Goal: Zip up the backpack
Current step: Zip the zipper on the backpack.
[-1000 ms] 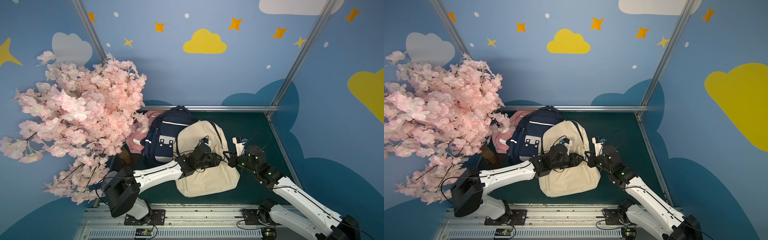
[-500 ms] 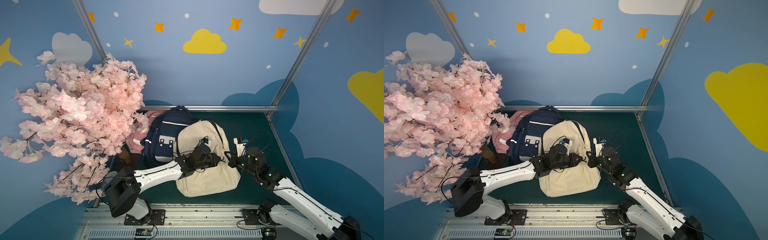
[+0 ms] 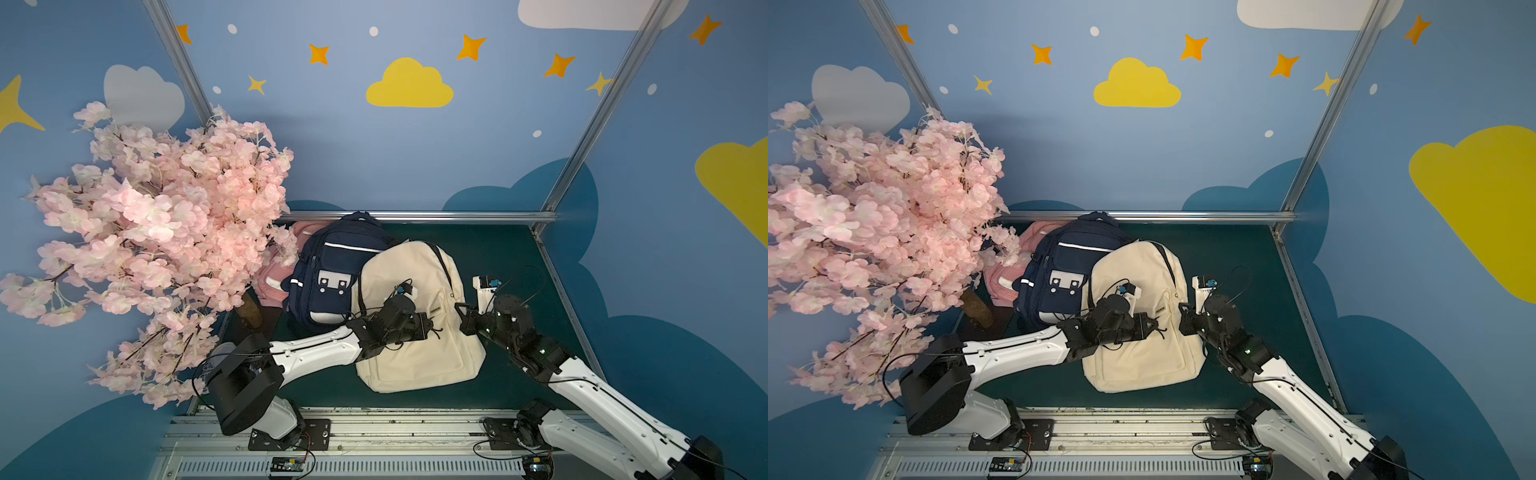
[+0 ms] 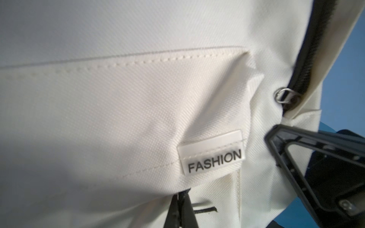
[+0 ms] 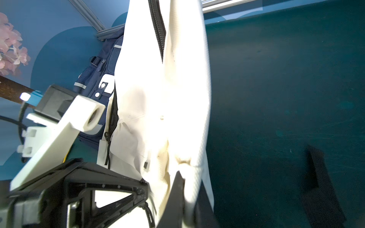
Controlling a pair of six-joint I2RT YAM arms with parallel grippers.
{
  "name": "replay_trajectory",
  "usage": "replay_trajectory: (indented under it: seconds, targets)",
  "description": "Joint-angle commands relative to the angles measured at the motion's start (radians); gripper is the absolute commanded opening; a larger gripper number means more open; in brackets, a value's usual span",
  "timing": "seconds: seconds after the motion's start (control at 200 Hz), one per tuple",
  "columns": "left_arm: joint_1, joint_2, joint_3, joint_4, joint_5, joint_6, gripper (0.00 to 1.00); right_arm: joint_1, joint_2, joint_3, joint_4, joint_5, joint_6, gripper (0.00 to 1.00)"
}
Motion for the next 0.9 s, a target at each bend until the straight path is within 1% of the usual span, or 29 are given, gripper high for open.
replay_trajectory:
  seconds: [0.0, 0.14, 0.315, 0.425, 0.596, 0.761, 0.896]
  targets:
    - [0.002, -0.033, -0.018, -0.001, -0.019, 0.061, 0.02, -0.004, -0.028, 0.025, 0.029, 0.043, 0.004, 0.00]
    - [0.007, -0.044, -0.057, 0.017, -0.043, 0.090, 0.02, 0.003, -0.040, 0.002, 0.064, -0.001, 0.046, 0.00]
    - [0.013, -0.065, -0.084, -0.027, -0.081, 0.112, 0.03, 0.004, -0.077, 0.011, 0.020, 0.047, 0.029, 0.00]
    - [0.026, -0.085, -0.117, -0.033, -0.094, 0.108, 0.02, 0.004, -0.099, 0.019, 0.012, 0.054, 0.017, 0.00]
    - [0.047, -0.127, -0.158, -0.054, -0.107, 0.107, 0.03, 0.001, -0.092, 0.033, -0.013, 0.083, 0.007, 0.00]
    - [0.055, -0.157, -0.158, -0.109, -0.127, 0.126, 0.03, -0.001, -0.076, 0.034, -0.001, 0.082, 0.007, 0.00]
    - [0.076, -0.203, -0.196, -0.126, -0.143, 0.126, 0.03, -0.009, -0.080, 0.037, -0.036, 0.138, -0.012, 0.00]
